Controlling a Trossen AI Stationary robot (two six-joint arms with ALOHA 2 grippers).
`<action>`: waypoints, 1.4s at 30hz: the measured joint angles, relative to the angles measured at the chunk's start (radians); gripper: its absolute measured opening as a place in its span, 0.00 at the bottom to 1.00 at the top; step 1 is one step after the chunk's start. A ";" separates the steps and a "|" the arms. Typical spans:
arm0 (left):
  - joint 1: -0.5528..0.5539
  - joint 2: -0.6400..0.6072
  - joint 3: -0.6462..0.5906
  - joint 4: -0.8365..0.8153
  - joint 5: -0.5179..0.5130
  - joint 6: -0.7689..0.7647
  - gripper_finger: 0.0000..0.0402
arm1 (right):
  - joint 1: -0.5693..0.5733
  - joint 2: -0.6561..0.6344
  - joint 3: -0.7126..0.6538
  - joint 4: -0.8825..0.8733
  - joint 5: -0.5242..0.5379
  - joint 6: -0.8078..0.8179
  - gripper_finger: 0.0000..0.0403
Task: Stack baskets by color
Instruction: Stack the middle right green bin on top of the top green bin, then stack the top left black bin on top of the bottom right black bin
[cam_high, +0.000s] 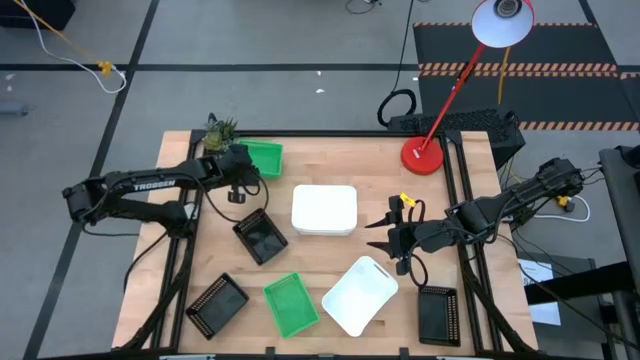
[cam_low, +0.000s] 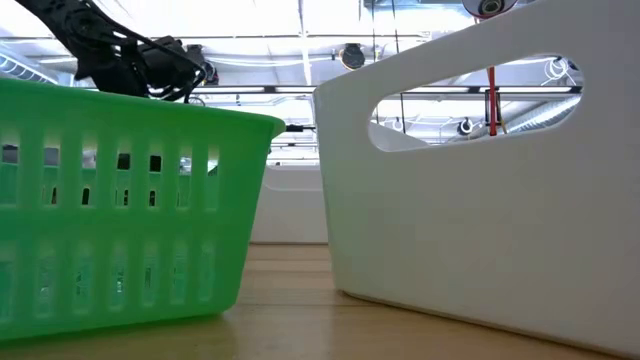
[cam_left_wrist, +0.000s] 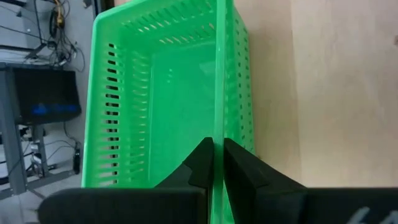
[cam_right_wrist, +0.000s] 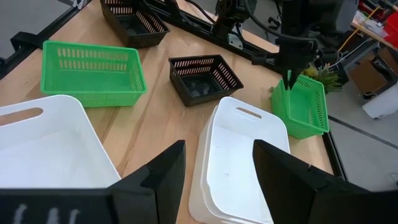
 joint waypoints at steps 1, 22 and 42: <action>0.001 0.000 0.000 0.000 -0.001 -0.001 0.08 | 0.000 0.000 0.000 0.000 0.000 0.000 0.45; -0.061 -0.080 0.045 -0.020 -0.120 -0.115 0.45 | 0.000 0.000 0.000 0.000 0.000 0.005 0.45; -0.492 -0.183 0.278 -0.311 -0.200 -0.693 0.45 | 0.000 0.000 0.000 -0.001 0.000 0.053 0.45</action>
